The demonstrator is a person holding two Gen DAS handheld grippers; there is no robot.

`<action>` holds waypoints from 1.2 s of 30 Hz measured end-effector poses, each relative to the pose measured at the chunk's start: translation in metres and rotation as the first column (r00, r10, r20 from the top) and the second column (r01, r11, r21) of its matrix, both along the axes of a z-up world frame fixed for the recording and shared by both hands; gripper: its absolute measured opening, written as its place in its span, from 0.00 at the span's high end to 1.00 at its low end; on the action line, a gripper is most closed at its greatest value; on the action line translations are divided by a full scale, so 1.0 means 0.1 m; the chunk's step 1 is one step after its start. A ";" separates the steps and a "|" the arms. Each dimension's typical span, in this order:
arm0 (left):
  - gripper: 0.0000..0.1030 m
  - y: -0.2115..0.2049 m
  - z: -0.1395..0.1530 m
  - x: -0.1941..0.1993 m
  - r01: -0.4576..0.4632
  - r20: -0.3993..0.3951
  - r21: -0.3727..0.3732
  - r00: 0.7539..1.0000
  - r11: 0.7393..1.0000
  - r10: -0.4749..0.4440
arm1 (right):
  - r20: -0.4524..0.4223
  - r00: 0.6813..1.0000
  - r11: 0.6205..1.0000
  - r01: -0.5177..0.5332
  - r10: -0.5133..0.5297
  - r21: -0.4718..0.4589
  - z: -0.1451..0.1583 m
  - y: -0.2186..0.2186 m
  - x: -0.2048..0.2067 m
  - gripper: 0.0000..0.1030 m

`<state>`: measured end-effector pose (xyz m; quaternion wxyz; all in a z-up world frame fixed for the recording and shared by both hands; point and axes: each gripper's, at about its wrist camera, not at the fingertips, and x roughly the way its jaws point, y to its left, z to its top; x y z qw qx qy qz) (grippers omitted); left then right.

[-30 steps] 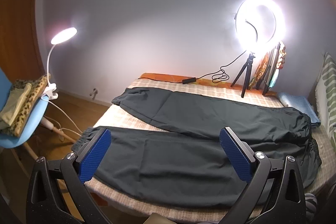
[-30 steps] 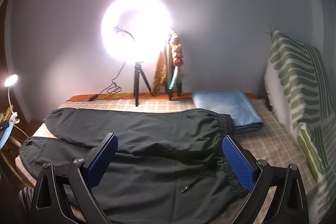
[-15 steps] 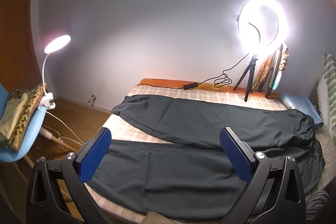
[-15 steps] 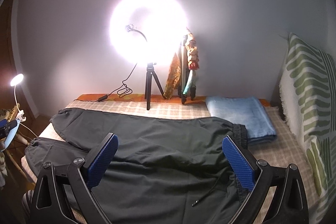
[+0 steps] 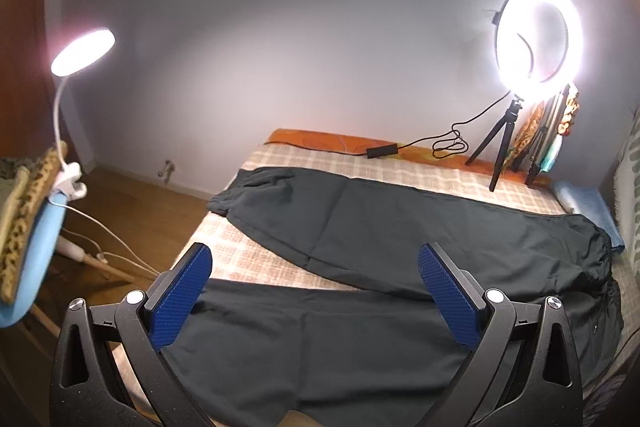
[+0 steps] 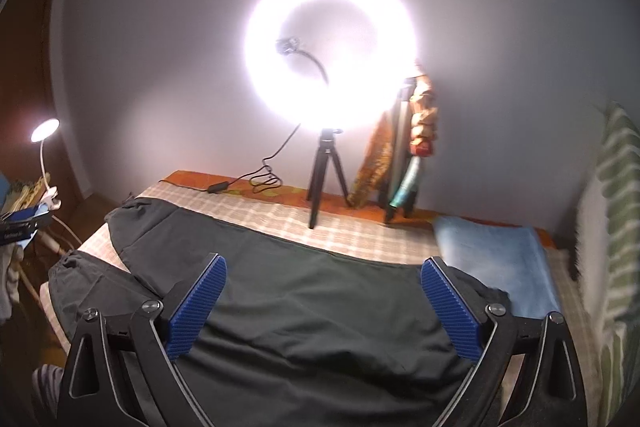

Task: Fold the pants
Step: 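Move both tools toward the waistband of the nearer dark trousers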

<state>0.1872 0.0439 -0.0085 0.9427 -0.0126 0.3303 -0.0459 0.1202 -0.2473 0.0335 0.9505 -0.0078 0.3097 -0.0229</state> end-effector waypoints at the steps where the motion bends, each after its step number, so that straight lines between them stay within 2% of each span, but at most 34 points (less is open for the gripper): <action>1: 0.01 0.01 -0.02 0.07 0.005 -0.008 0.007 1.000 1.000 -0.005 | -0.007 1.000 1.000 -0.011 0.011 -0.004 -0.03 0.01 0.07 0.06; 5: 0.09 0.06 -0.13 0.36 0.018 -0.039 0.059 0.999 0.998 -0.015 | -0.056 0.995 0.996 -0.081 0.080 -0.025 -0.25 0.05 0.48 0.07; 10: 0.12 0.22 -0.30 0.77 0.012 -0.114 0.004 0.993 1.000 -0.012 | -0.091 0.983 0.987 -0.159 0.157 -0.021 -0.53 0.07 0.92 0.07; 13: 0.14 0.20 -0.40 0.96 0.027 -0.132 0.011 0.991 1.000 -0.026 | -0.154 0.969 0.979 -0.200 0.191 -0.049 -0.76 0.12 1.24 0.07; 16: 0.15 0.16 -0.53 1.15 0.030 -0.161 0.011 0.987 0.999 -0.028 | -0.231 0.949 0.970 -0.234 0.213 -0.067 -1.03 0.13 1.54 0.08; 21: 0.16 0.08 -0.75 1.43 0.040 -0.208 0.013 0.978 0.999 -0.037 | -0.351 0.903 0.955 -0.289 0.249 -0.067 -1.47 0.07 1.96 0.15; 26: 0.18 0.06 -0.96 1.66 0.035 -0.248 -0.011 0.968 0.999 -0.036 | -0.412 0.873 0.955 -0.297 0.263 -0.019 -1.77 0.00 2.26 0.17; 31: 0.18 0.10 -1.17 1.84 0.003 -0.289 -0.041 0.957 0.999 -0.015 | -0.473 0.841 0.944 -0.325 0.264 -0.051 -2.05 -0.04 2.53 0.16; 36: 0.18 0.07 -1.32 1.94 0.008 -0.311 -0.015 0.950 1.000 -0.012 | -0.531 0.805 0.951 -0.310 0.265 0.005 -2.24 -0.25 2.71 0.16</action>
